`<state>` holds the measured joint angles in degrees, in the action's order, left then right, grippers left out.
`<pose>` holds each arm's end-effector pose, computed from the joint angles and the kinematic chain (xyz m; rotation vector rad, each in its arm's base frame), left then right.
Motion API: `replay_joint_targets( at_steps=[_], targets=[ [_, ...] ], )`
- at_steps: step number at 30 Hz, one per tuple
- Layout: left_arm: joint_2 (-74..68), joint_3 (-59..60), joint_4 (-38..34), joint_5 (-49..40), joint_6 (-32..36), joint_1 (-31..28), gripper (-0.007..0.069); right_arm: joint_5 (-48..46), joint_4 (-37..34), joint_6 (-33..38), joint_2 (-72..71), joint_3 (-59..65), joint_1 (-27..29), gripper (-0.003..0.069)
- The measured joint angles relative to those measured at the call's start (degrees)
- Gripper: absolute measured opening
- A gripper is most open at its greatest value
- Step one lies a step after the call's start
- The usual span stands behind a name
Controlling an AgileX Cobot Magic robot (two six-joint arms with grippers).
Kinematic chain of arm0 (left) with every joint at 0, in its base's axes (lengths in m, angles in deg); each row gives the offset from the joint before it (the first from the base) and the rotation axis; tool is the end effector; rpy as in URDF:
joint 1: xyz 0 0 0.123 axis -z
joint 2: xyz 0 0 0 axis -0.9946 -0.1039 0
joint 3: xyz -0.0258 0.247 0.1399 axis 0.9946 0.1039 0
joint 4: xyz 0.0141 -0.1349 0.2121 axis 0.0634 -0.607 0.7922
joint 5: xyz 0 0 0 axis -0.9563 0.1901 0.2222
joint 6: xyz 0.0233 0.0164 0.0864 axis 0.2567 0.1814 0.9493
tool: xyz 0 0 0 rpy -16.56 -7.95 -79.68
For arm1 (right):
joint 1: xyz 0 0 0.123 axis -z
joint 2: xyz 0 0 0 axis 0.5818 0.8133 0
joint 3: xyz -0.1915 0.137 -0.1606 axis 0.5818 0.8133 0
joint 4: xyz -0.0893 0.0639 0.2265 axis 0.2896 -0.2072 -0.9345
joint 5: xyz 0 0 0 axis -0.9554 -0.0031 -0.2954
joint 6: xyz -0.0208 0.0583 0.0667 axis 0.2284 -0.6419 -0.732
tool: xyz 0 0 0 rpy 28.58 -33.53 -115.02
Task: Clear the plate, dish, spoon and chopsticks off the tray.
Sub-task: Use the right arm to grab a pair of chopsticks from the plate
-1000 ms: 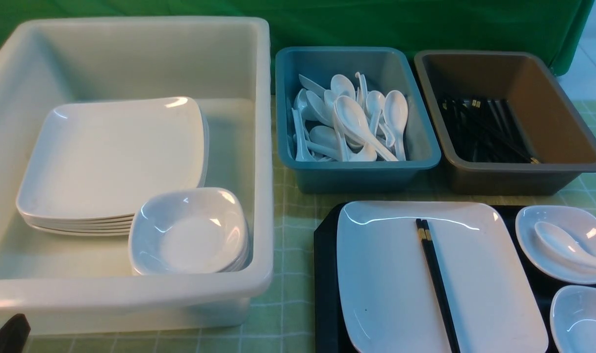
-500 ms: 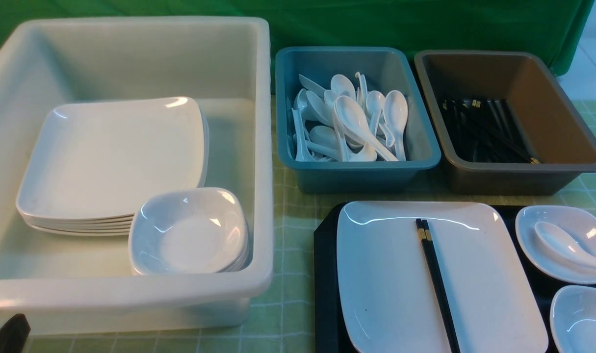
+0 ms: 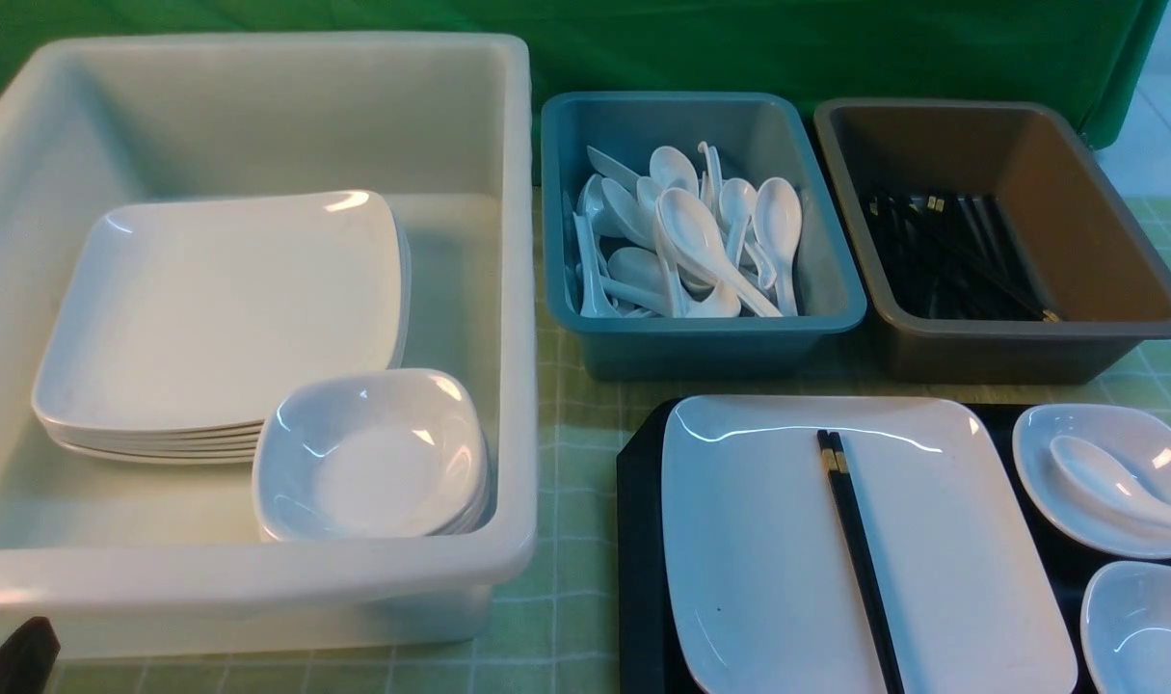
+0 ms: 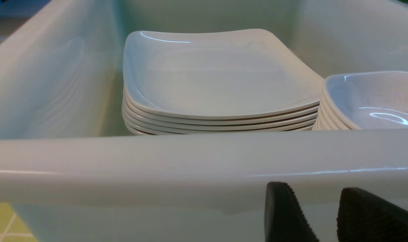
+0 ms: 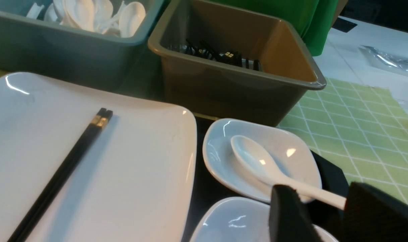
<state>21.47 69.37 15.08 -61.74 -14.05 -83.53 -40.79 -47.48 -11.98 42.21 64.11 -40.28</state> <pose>0.0559 -0.0027 0.1906 0.0069 1.7164 -0.0436 0.0560 0.0016 0.1910 -0.1431 1.7070 -0.0519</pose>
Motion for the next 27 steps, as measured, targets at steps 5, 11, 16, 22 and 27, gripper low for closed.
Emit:
replay_joint_targets(
  at_steps=[5,11,16,22,27],
  targets=[
    [0.0,0.0,0.0,0.0,0.0,0.0,0.0223,0.0,0.0,0.0,0.0,0.0,0.0,0.0242],
    [0.0,0.0,0.0,0.0,0.0,0.0,0.0223,0.0,0.0,0.0,0.0,0.0,0.0,0.0242],
    [0.0,0.0,0.0,0.0,0.0,0.0,0.0223,0.06,-1.63,-5.23,0.0,0.0,0.0,0.0242],
    [0.0,0.0,0.0,0.0,0.0,0.0,0.0223,0.39,-7.02,-25.37,0.0,0.0,0.0,0.0242],
    [0.0,0.0,0.0,0.0,0.0,0.0,0.0223,1.32,-7.72,-33.7,0.0,0.0,0.0,0.0242]
  ],
)
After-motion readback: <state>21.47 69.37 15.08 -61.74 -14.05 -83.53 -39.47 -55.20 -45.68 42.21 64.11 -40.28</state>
